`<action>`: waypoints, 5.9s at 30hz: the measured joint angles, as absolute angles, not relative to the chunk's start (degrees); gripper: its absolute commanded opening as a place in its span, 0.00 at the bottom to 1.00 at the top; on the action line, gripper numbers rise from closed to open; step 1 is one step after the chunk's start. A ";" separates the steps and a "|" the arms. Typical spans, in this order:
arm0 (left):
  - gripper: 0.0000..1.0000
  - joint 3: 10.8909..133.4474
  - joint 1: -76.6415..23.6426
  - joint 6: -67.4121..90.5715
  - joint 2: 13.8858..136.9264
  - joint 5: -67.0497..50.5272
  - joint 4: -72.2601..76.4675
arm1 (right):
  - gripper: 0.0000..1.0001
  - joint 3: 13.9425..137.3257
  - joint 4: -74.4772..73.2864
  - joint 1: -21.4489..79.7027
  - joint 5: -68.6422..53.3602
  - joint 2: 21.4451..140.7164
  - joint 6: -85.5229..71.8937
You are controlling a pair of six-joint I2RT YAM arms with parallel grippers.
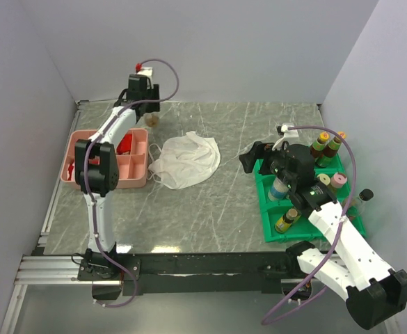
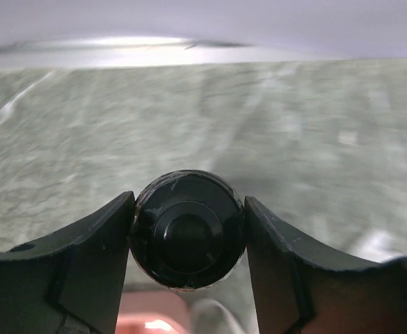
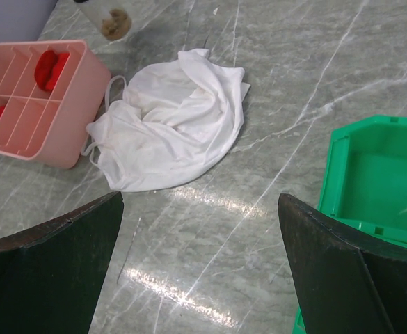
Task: Organize the condiment bottles
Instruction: Pick up the bottle from the corner of the board, then place the bottle at the center of the board, then pick up the bottle from the center of the board, then place the bottle in the storage box.
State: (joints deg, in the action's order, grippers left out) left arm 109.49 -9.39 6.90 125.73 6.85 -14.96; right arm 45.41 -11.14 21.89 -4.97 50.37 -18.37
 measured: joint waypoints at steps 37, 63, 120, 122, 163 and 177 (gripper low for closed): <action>0.09 50.15 -54.81 20.40 77.14 13.78 -0.05 | 1.00 45.63 -18.72 21.89 2.94 41.06 -22.06; 0.99 52.62 -61.76 26.28 84.29 19.68 -0.34 | 1.00 44.91 -21.12 21.89 2.20 36.45 -21.80; 0.97 54.33 -21.98 19.33 60.27 7.11 -5.37 | 0.90 52.21 -21.45 57.47 16.99 81.54 -24.38; 0.97 54.33 -22.00 19.35 60.27 7.11 -5.37 | 0.80 52.21 -21.43 57.49 16.91 82.26 -24.36; 0.97 54.33 -22.37 19.35 61.73 6.66 -5.41 | 0.47 57.47 -26.06 22.76 27.81 71.40 -18.39; 0.97 54.33 -22.50 19.35 61.78 6.28 -5.43 | 0.49 62.59 -23.22 13.87 23.55 81.25 -16.40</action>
State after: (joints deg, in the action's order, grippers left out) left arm 54.33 -22.50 19.35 61.78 6.28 -5.43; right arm 62.59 -23.22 13.87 23.55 81.25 -16.40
